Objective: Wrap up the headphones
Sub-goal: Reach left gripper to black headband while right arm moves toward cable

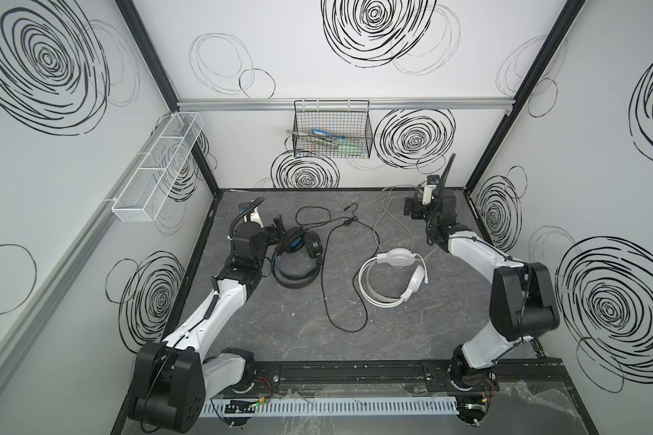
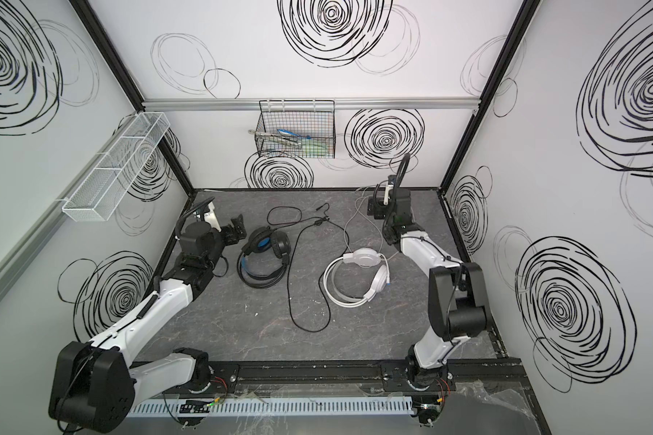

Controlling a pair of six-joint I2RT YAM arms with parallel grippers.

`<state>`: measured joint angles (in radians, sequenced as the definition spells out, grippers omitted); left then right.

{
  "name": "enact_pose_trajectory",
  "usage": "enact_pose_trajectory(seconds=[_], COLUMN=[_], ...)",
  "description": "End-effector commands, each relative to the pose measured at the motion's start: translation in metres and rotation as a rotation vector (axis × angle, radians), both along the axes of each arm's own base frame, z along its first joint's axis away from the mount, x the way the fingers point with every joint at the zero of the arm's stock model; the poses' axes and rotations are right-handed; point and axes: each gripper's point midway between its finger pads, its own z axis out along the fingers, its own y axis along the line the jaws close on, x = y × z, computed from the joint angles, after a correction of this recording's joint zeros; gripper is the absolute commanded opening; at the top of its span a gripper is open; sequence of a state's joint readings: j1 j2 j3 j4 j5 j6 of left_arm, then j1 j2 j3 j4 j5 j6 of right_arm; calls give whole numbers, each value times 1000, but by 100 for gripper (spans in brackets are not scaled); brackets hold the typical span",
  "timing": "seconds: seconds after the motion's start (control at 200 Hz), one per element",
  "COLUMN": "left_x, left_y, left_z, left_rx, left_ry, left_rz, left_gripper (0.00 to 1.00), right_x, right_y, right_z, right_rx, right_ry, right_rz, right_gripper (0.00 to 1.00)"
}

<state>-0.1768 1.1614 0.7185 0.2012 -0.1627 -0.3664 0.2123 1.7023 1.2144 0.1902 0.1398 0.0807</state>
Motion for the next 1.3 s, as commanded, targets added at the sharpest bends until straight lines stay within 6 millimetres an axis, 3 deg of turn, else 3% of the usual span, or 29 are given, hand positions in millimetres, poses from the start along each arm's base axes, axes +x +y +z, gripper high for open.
enact_pose_trajectory(seconds=[0.0, 0.125, 0.25, 0.425, 0.545, 0.775, 0.896, 1.041, 1.296], left_x=[-40, -65, -87, -101, -101, -96, -88, -80, -69], left_y=[-23, -28, -30, -19, -12, -5, -10, -9, -14], left_z=[-55, -70, -97, -125, -137, -153, -152, -154, -161], left_rx=[-113, -190, -265, -294, -328, -406, -419, -421, -440], left_ry=[281, 400, 470, 549, 582, 607, 618, 625, 649], left_rz=[-46, -26, -20, 50, 89, 119, 103, 124, 135], left_gripper=[96, 96, 96, 96, 96, 96, 96, 96, 96], right_x=[-6, 6, 11, -4, -11, -25, -53, -88, -119], right_y=[34, 84, 121, 163, 167, 177, 175, 158, 160], right_z=[-29, -25, -48, -81, -95, -91, -96, -101, -59], right_rx=[35, 85, 136, 40, 57, 85, 71, 17, 0], right_ry=[184, 165, 304, 386, 410, 434, 509, 521, 433], right_rz=[35, 112, 170, 283, 324, 391, 423, 468, 583], right_gripper=[97, 97, 97, 97, 97, 97, 97, 97, 97])
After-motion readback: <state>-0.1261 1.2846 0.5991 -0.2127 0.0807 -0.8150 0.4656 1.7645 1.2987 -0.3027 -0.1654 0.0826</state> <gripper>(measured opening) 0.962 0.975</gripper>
